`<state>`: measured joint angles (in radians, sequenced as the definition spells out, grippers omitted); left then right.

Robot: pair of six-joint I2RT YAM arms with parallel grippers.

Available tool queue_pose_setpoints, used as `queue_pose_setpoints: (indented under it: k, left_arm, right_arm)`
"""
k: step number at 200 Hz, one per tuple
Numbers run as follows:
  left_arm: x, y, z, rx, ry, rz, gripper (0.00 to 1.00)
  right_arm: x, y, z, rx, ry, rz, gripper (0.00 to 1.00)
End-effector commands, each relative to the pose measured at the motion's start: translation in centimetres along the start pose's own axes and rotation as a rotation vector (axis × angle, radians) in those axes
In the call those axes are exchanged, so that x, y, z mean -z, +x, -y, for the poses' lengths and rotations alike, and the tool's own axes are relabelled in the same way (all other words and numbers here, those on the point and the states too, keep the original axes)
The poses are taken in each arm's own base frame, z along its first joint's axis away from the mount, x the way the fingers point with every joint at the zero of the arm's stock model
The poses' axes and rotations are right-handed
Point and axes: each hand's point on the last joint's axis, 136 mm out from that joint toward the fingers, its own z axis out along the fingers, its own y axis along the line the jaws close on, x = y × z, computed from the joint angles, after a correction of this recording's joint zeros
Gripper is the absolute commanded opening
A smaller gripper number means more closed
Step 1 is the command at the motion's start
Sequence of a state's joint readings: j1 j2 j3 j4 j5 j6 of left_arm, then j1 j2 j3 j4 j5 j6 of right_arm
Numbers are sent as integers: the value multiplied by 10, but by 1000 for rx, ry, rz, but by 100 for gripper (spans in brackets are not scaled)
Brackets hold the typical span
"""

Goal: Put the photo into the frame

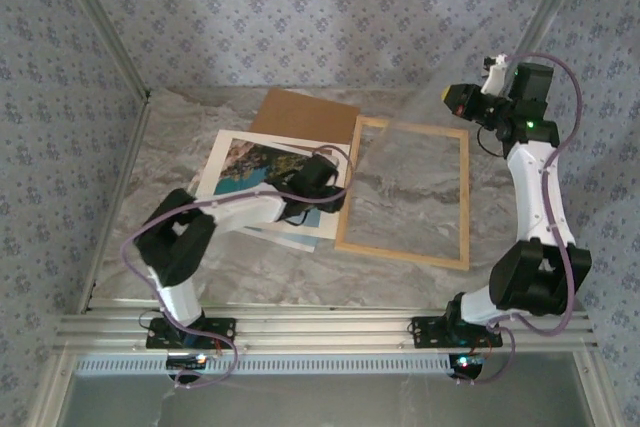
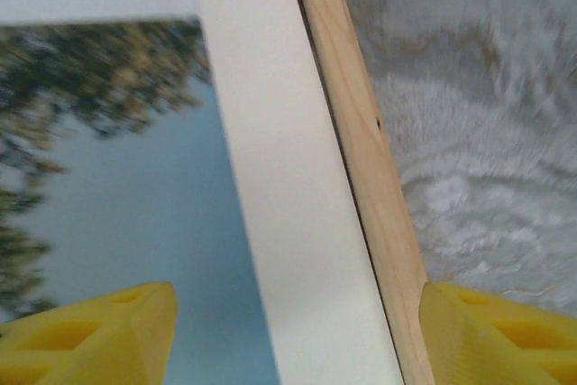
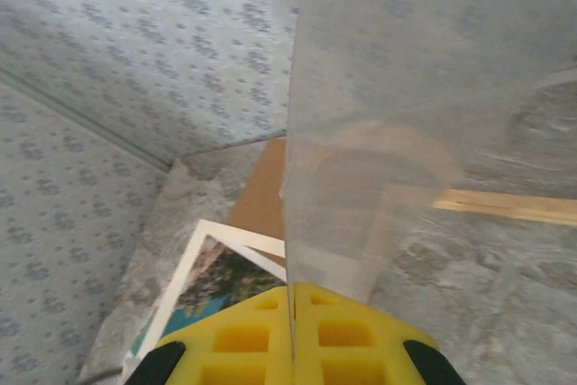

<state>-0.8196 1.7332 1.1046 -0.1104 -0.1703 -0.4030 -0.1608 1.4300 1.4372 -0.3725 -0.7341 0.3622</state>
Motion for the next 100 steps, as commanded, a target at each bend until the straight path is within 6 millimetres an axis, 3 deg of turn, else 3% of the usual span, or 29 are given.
queue_pose_setpoints:
  k: [1,23,48,77,82,100]
  left_arm:
    - [29,-17,-23,104,25,64,73]
    - [45,-24,-59,175,-14,102,73]
    - [56,-29,-93,230,-69,142,73]
    - [62,-31,-113,260,-93,177,74]
    - [62,-30,-114,259,-94,176,74]
    - [61,-29,-115,252,-93,175,74]
  right_arm:
    - [0,4,-38,-20,-122,-1,0]
    - [-10,15,-69,-39,-223,-41,0]
    - [-23,37,-75,-102,-266,-97,0]
    - [-36,77,-39,-209,-198,-162,0]
    - [-41,98,-23,-249,-167,-199,0]
    - [-45,137,13,-311,-74,-267,0]
